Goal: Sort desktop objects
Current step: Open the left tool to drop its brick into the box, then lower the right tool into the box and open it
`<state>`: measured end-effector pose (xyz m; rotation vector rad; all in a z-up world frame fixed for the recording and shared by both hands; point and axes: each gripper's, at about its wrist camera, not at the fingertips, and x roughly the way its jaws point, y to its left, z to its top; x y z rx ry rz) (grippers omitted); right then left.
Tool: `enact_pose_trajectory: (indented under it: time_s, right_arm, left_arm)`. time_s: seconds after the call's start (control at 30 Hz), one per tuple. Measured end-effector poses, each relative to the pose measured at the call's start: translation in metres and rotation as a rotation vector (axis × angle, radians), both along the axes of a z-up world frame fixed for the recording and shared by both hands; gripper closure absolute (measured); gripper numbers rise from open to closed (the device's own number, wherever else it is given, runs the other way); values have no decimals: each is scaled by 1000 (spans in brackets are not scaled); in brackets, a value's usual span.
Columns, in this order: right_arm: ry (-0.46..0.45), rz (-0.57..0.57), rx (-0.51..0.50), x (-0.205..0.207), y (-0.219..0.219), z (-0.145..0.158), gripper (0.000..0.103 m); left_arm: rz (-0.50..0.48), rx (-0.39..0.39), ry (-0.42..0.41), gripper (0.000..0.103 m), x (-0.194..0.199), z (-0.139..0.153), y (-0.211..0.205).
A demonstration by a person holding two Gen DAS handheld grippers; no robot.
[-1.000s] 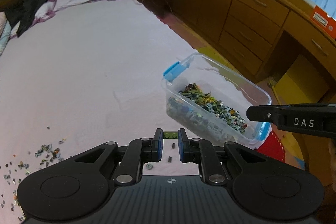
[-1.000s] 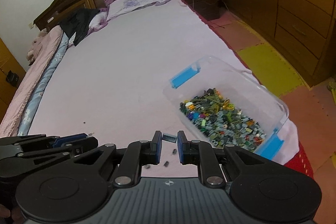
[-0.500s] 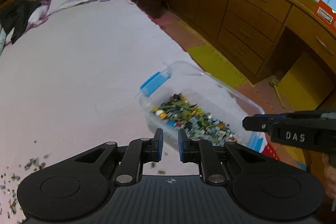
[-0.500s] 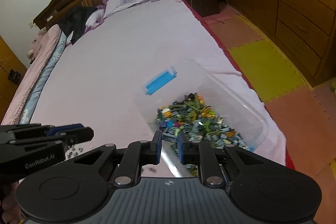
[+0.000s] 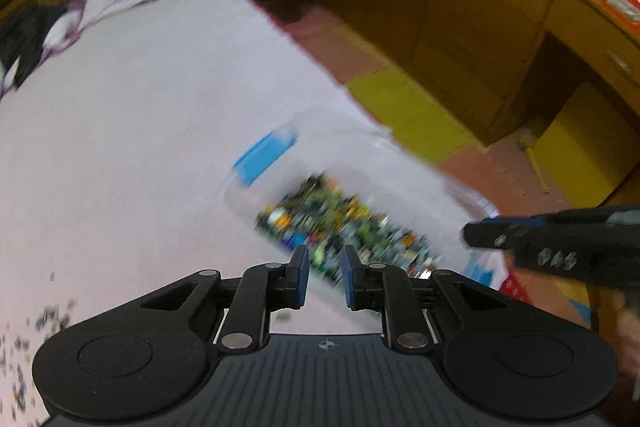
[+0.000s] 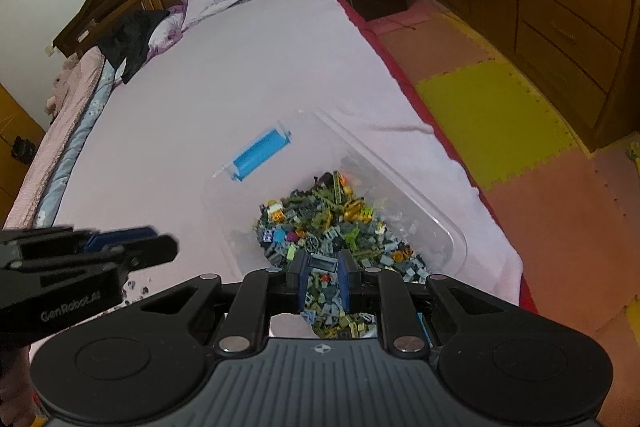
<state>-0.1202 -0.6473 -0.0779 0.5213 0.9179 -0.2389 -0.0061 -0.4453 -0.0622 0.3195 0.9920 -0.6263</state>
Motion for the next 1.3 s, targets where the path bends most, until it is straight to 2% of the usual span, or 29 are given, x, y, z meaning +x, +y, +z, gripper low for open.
enact_pose_trajectory:
  time_s: [0.17,0.33,0.47,0.53,0.6,0.73,0.8,0.87,1.17,1.3]
  right_arm:
    - [48,23,14,4,10,-23,86]
    - [89,55,0,14,23,-44,86]
    - [111,72,-2,24,30,-59,86]
    - [116,85,-8,27,33,-63,86]
    - [120,100,-17,30,37,-66,86]
    - [143,118,-23,34,37,-73,86]
    - [153,126,-22,37,35,-77,86]
    - [160,135,-21,40,32,-80,86]
    - [187,169,5,55,18,-96,86]
    - [199,187,12,61,12,-99,86]
  left_arm:
    - [75,100,50,79,-5,-40,37]
    - [125,157,152,73,-5,-96,64]
    - [92,215,147,68,1,-138,66]
    - [125,216,181,68,8,-154,66]
    - [238,149,259,68,20,-167,70]
    - [566,-51,428,68,36,-187,85]
    - [700,-108,478,68,41,-196,91]
    - [765,-115,487,68,44,-204,94]
    - [884,-87,502,68,55,-218,87]
    - [922,-74,506,72,60,-221,85]
